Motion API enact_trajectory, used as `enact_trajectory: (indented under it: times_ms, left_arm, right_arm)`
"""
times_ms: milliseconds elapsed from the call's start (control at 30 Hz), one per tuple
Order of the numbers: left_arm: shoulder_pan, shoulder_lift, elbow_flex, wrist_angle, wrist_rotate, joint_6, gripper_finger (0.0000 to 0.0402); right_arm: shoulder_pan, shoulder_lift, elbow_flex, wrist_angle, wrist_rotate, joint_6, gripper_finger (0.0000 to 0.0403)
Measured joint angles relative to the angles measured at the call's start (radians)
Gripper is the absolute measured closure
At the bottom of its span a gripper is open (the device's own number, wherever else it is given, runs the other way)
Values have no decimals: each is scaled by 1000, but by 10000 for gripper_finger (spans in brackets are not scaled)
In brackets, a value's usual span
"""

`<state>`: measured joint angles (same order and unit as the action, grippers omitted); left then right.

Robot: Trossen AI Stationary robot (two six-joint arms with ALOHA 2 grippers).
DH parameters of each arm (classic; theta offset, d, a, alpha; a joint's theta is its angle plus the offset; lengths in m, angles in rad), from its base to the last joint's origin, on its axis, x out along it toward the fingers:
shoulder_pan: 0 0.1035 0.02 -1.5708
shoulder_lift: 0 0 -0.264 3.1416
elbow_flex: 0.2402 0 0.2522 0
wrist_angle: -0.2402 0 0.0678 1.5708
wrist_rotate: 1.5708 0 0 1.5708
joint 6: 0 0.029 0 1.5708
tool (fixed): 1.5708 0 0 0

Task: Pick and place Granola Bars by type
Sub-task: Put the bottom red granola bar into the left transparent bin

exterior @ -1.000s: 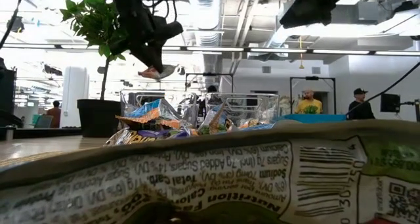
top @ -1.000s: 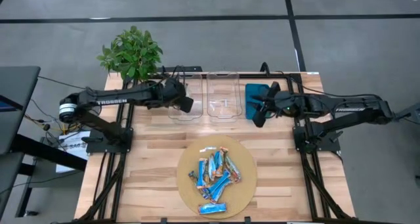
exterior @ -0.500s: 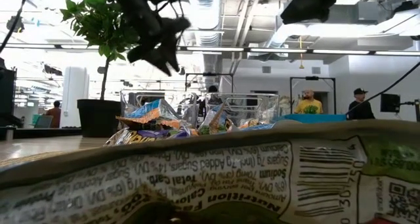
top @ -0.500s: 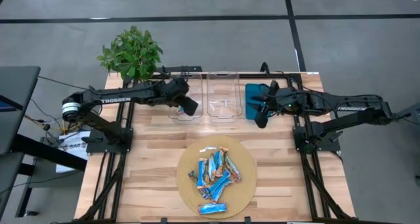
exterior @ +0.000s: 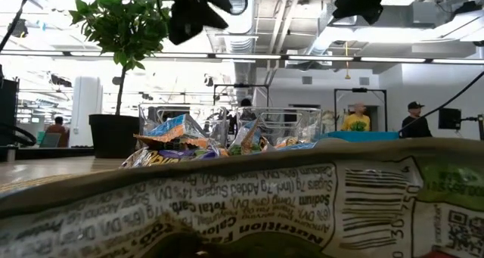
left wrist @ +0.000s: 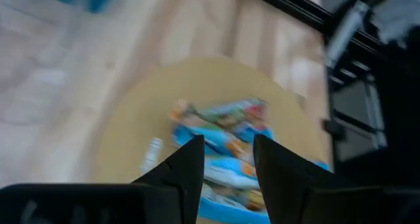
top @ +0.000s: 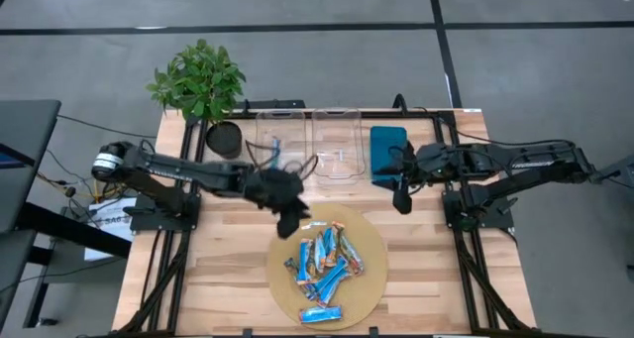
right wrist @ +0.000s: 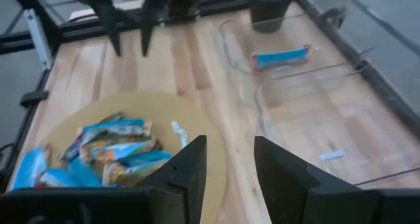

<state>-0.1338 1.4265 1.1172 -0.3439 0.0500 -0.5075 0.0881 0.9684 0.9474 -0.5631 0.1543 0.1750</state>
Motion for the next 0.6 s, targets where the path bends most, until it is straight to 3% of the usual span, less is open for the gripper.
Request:
enact_trajectory:
  times_ms: [267,333,600]
  left_arm:
    - [-209,57,18,69,80,-113,278]
    - [-252,100,45,20,90,-122,278]
    - [-351,359,308,-180,160,-49,278]
  right_arm:
    - [72,0,0,-18,1,29,285]
    - [90,-1,0,-25,1,38,285]
    - [154,0,-1,-81,2,91,285]
